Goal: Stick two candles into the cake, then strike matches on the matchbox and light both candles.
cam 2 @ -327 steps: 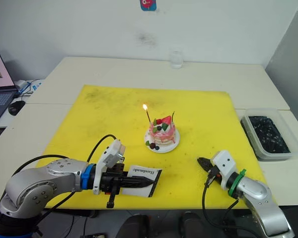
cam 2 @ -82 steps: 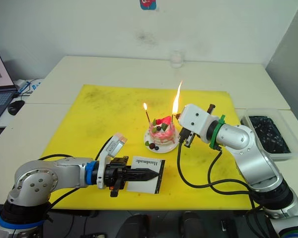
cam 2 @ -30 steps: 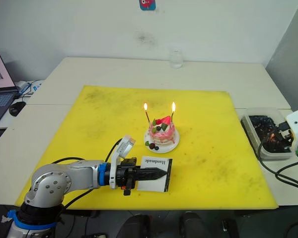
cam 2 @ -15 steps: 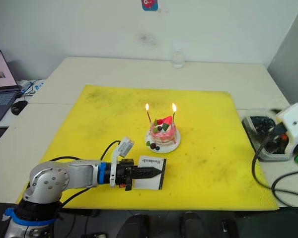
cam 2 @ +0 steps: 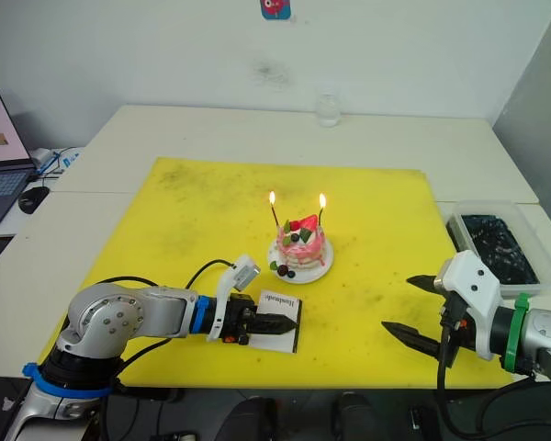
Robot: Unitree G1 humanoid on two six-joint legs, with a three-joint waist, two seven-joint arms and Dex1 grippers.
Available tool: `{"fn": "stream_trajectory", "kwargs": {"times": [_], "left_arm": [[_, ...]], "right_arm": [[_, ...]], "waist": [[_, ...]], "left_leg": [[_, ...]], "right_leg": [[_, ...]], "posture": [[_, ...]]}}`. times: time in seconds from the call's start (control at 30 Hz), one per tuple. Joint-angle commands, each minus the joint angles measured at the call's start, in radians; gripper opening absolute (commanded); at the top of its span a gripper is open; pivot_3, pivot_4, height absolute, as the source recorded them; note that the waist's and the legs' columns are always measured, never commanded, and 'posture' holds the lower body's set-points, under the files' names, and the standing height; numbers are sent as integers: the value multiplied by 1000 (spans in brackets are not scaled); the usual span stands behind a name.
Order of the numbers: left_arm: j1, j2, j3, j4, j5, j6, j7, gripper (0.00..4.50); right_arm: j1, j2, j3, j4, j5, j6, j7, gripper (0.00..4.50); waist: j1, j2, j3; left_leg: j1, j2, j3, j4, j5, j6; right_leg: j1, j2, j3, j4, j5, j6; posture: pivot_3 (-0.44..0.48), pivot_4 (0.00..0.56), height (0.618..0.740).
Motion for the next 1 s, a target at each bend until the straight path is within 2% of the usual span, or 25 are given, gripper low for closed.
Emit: {"fn": "stream_trajectory", "kwargs": {"times": [0.03,0.17,0.2,0.33,0.43,0.53,0.6,0.67,0.73,0.83,1.0], "left_arm": [[-24,29,1,-13,31,-5,-41,3044],[-20,56,17,-33,33,9,-64,4323],[-18,68,23,-43,29,14,-70,4469],[-27,135,51,-90,23,20,-99,4469],[-20,257,84,-135,73,-46,-165,4469],[27,405,88,-164,226,-270,-301,4469],[64,455,105,-138,316,-417,-361,4469],[119,488,157,-68,438,-616,-399,4469],[154,508,199,7,509,-737,-437,4469],[194,523,265,87,531,-836,-519,4469],[215,525,325,133,519,-849,-592,4469]], "right_arm": [[-14,-16,13,-30,32,-4,-16,4500],[-26,-31,27,-33,47,-10,-21,4500],[-30,-36,28,-32,49,-14,-20,4500],[-53,-53,19,-16,73,-38,0,4500],[-72,-78,4,17,58,-80,41,4500],[-83,-112,-11,70,9,-142,85,4500],[-83,-134,-21,106,-24,-189,120,4500],[-84,-160,-46,158,-79,-268,175,4500],[-79,-185,-71,205,-116,-327,235,4500],[-65,-220,-116,273,-146,-382,329,4500],[-98,-253,-133,350,-150,-419,395,4500]], "waist": [[0,0,0],[0,0,0],[-1,0,0],[-3,0,0],[-3,-1,1],[-3,-2,1],[-1,-2,1],[2,-1,2],[5,-1,2],[8,-1,2],[11,-1,2]], "left_leg": [[0,0,0,0,0,0],[0,0,0,0,0,0],[0,0,0,0,0,0],[1,1,0,0,0,0],[0,1,-1,-1,0,0],[0,1,0,-1,0,0],[0,1,0,-2,0,0],[0,1,1,-2,0,0],[0,1,1,-2,0,0],[0,1,1,-2,0,0],[0,2,2,-3,0,0]], "right_leg": [[0,0,0,0,0,0],[0,0,0,0,0,0],[0,0,0,0,0,0],[0,-1,0,0,0,0],[-1,-1,-1,0,0,0],[-1,-1,0,0,-1,-2],[-1,-3,0,-1,-2,-3],[-1,-4,0,-2,-3,-5],[-1,-5,0,-2,-5,-8],[-1,-5,-1,-2,-5,-9],[-1,-5,-1,-2,-6,-10]], "posture": [[0,150,740],[0,150,740],[0,150,740],[0,150,740],[0,150,740],[0,150,740],[0,150,740],[0,150,740],[0,150,740],[0,150,740],[0,150,740]]}}
